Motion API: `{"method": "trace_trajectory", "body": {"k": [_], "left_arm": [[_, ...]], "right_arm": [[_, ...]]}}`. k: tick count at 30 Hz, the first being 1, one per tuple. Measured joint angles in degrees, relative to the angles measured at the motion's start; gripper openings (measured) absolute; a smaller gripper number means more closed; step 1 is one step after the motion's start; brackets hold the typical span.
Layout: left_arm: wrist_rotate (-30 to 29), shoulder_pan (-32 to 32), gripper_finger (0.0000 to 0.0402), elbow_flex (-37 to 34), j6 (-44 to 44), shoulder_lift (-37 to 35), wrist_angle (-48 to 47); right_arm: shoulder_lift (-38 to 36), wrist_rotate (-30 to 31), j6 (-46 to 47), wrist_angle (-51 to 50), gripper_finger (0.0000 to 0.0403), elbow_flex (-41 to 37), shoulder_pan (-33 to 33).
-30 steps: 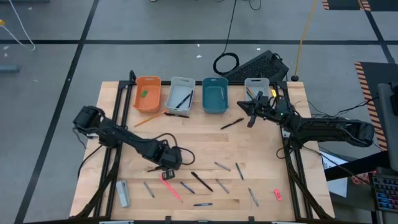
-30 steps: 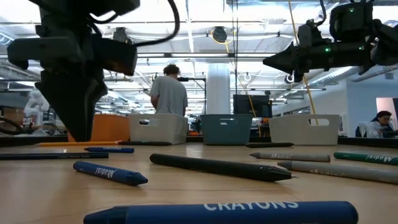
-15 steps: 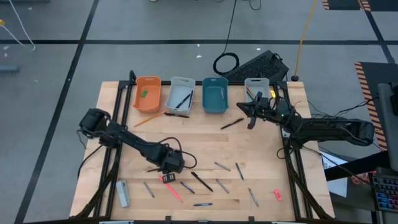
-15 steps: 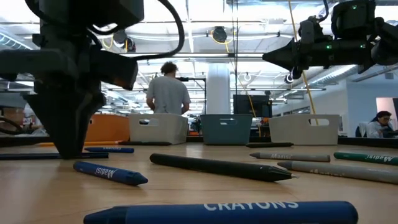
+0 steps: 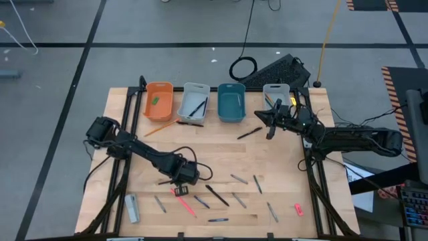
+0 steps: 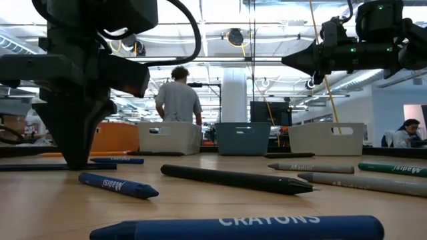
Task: Sort crayons/erasers/pens/pencils in bins
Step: Put the dark blue colored pencil into the right gray bin
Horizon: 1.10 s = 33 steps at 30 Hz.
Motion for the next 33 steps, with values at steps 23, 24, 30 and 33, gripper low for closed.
{"method": "trace_trajectory", "body": {"k": [23,24,30,33], "left_arm": [[0.86,4.83,0.0003,-0.43,6.21,-5.01,-0.58],[1.76,4.85,0.0002,-0.41,6.58,-5.03,-0.55],[4.12,1.33,0.0004,-0.34,6.72,-7.11,-7.87],[4.14,-1.29,0.0002,-1.72,5.50,-8.68,-8.53]], "right_arm": [[0.00,0.00,-0.15,-1.20,0.0000,0.00,0.00],[0.00,0.00,-0.15,-1.21,0.0000,0.00,0.00],[-0.01,0.01,-0.17,-1.84,0.0000,0.00,0.00],[-0.01,0.01,-0.17,-2.04,0.0000,0.00,0.00]]}}
